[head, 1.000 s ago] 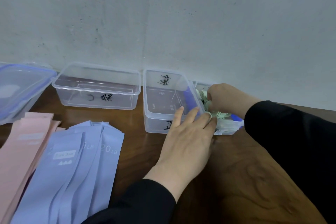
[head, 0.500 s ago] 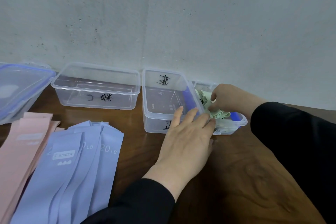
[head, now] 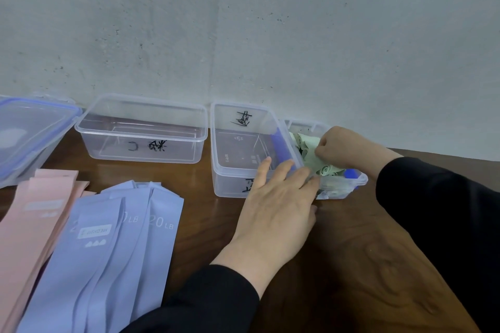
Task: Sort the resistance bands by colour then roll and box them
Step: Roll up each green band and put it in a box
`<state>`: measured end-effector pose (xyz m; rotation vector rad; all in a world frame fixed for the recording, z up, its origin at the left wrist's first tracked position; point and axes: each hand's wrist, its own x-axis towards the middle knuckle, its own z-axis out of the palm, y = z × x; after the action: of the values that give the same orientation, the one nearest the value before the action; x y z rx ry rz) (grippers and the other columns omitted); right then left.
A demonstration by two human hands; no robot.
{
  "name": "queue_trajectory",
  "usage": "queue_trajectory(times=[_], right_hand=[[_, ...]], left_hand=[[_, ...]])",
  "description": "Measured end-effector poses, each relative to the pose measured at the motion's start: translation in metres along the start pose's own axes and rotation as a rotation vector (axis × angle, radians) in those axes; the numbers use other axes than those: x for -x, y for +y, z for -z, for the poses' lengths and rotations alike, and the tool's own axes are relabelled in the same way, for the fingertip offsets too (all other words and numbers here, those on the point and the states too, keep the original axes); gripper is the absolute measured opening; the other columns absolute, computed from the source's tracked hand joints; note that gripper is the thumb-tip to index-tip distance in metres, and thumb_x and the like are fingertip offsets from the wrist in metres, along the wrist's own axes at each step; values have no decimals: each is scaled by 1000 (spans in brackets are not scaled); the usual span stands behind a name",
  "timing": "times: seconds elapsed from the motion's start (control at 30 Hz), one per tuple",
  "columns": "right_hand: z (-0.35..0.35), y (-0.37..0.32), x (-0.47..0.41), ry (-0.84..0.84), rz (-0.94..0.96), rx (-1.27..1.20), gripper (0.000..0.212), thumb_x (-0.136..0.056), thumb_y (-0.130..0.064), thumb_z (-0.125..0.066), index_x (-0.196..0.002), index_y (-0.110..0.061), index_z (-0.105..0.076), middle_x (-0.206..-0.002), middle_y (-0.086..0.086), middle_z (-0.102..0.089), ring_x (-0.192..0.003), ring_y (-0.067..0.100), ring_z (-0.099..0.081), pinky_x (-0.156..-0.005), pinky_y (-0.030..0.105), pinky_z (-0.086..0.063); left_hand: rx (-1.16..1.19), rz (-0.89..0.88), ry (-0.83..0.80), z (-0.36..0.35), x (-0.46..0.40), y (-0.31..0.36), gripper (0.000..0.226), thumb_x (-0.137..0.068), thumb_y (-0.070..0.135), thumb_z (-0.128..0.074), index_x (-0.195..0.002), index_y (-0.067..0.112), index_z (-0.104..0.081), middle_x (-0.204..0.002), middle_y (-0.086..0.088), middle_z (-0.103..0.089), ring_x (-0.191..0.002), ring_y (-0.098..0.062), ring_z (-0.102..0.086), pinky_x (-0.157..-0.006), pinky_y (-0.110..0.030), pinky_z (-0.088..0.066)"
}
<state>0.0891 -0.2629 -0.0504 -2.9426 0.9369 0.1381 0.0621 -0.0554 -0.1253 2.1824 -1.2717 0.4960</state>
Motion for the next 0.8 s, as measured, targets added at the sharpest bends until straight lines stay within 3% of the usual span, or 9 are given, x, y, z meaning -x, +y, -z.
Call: queue_trajectory(times=[0.1,0.27,0.33,0.37,0.5,0.63,0.7,0.8], right_hand=[[0,2,-2,-40,9,-70,39,-91,-26,-64,-89,13,-64,-72,9,-47,-65,23,-40,-60,31,-35],[-1,4,-3,-67,14,-83,43,-84,-28,-74,-107,9,-70,-72,13,-58,-65,22,-45,-62,31,-39],[-3,5,-7,-56,4,-80,43,-83,-27,-76,-110,6,-72,-89,23,-71,-67,21,-49,-64,31,-42],[-4,5,-8,-49,3,-76,42,-83,-28,-77,-109,6,-72,-95,24,-73,-68,21,-50,-65,31,-44],[-3,8,-7,-10,10,-70,34,-89,-31,-71,-83,3,-72,-72,12,-61,-64,24,-51,-61,31,-44],[-4,9,-2,-16,45,-37,18,-86,-25,-73,-78,-9,-76,-78,11,-72,-63,21,-57,-60,29,-47],[-6,7,2,-16,57,-14,21,-85,-23,-74,-73,-6,-71,-68,11,-65,-57,21,-51,-55,27,-41],[-4,6,3,1,42,-39,31,-87,-29,-73,-82,1,-71,-73,17,-67,-60,22,-49,-59,29,-42]], left_hand=[[1,-2,3,0,0,1,47,-90,34,-67,-135,23,-57,-135,5,-58,-135,-24,-46,-121,-52,-16],[2,-1,2,1,0,1,48,-91,36,-66,-136,23,-57,-137,5,-58,-136,-23,-46,-121,-52,-15],[0,-1,1,1,0,1,48,-90,36,-67,-136,23,-57,-137,5,-58,-135,-24,-46,-121,-52,-15],[0,-1,1,0,0,1,48,-90,36,-67,-136,23,-57,-136,5,-58,-135,-24,-46,-121,-52,-16],[3,3,1,0,0,1,48,-91,36,-66,-136,23,-57,-136,6,-59,-135,-23,-46,-121,-52,-15],[2,7,-7,0,-1,0,47,-91,37,-66,-135,24,-57,-137,6,-58,-136,-24,-45,-121,-52,-15],[-4,6,-11,0,0,0,47,-91,37,-66,-135,23,-58,-138,6,-58,-136,-24,-45,-121,-53,-15],[-7,6,-13,0,0,1,47,-91,37,-65,-136,24,-57,-139,6,-57,-137,-23,-44,-122,-52,-14]])
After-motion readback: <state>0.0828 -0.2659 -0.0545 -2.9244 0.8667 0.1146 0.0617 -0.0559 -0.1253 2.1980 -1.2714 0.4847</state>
